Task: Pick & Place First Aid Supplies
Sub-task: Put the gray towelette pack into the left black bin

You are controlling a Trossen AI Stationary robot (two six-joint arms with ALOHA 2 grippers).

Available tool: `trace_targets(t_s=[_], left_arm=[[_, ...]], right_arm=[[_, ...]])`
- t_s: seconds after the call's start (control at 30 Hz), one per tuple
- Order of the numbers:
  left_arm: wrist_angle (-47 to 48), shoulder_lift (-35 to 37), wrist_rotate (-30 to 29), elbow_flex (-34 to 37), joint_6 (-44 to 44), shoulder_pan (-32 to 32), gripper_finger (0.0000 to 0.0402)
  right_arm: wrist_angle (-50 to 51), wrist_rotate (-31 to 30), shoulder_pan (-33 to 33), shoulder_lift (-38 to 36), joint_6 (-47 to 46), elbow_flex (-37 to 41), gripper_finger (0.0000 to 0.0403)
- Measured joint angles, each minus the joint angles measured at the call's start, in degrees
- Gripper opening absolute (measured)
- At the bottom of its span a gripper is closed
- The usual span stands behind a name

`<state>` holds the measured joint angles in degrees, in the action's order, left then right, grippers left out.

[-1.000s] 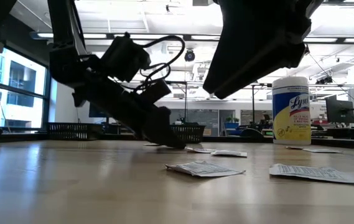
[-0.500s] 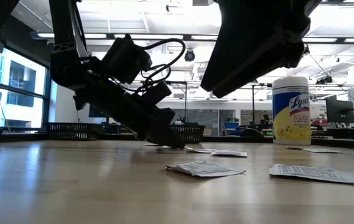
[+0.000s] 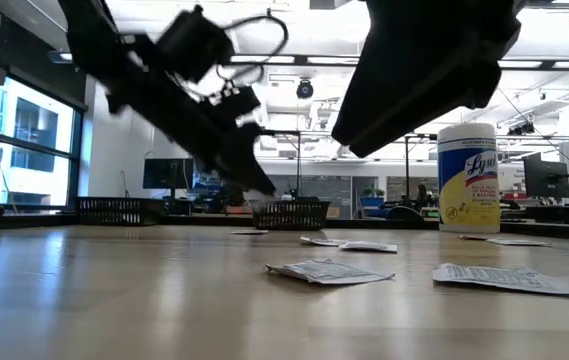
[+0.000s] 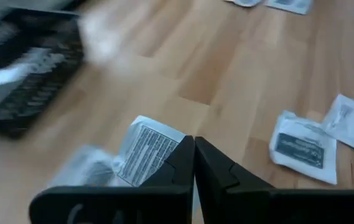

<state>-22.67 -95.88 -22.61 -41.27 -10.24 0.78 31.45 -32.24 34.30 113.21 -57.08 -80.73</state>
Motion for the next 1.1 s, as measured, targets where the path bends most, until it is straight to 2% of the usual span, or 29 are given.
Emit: trace_targets(t_s=[0.1, 0.27, 0.43, 0.53, 0.67, 0.77, 0.87, 0.93, 1.1], left_arm=[[10.75, 6.56, -5.51, -0.1, -0.57, 0.0, 0.0001], [30.83, 15.5, -18.85, -0.08, -3.71, 2.54, 0.0001], [44.57, 19.48, -25.86, -0.08, -5.72, 12.3, 0.0], [47.0, 19.5, -28.07, -0.07, -5.33, 20.18, 0.0], [42.92, 19.5, -25.33, 0.95, -2.65, 31.39, 0.0], [38.3, 19.5, -19.21, 1.93, 0.66, 39.47, 0.0], [35.06, 19.31, -10.29, 2.5, 2.09, 46.21, 0.0], [34.12, 18.48, -7.02, 2.5, 2.13, 49.03, 0.0], [32.1, 15.28, -3.01, 2.5, 2.76, 53.68, 0.0]], right_arm=[[-0.12, -0.05, 0.62, 0.0, -1.29, 0.0, 0.0139], [-1.32, -0.28, 1.36, 0.0, -1.62, 0.0, 0.0139], [-3.9, -0.33, 1.45, 0.0, -1.57, 0.0, 0.0139], [-4.86, -0.35, 1.45, 0.0, -1.51, 0.0, 0.0139], [-5.64, -0.36, 1.45, 0.0, -1.46, 0.0, 0.0139], [-5.81, -0.44, 1.45, 0.0, -1.46, 0.0, 0.0139], [-5.83, -0.49, 1.45, 0.0, -1.45, 0.0, 0.0139], [-5.83, -0.62, 1.45, 0.0, -1.44, 0.0, 0.0139], [-5.91, -0.83, 1.45, 0.0, -1.44, 0.0, 0.0139]])
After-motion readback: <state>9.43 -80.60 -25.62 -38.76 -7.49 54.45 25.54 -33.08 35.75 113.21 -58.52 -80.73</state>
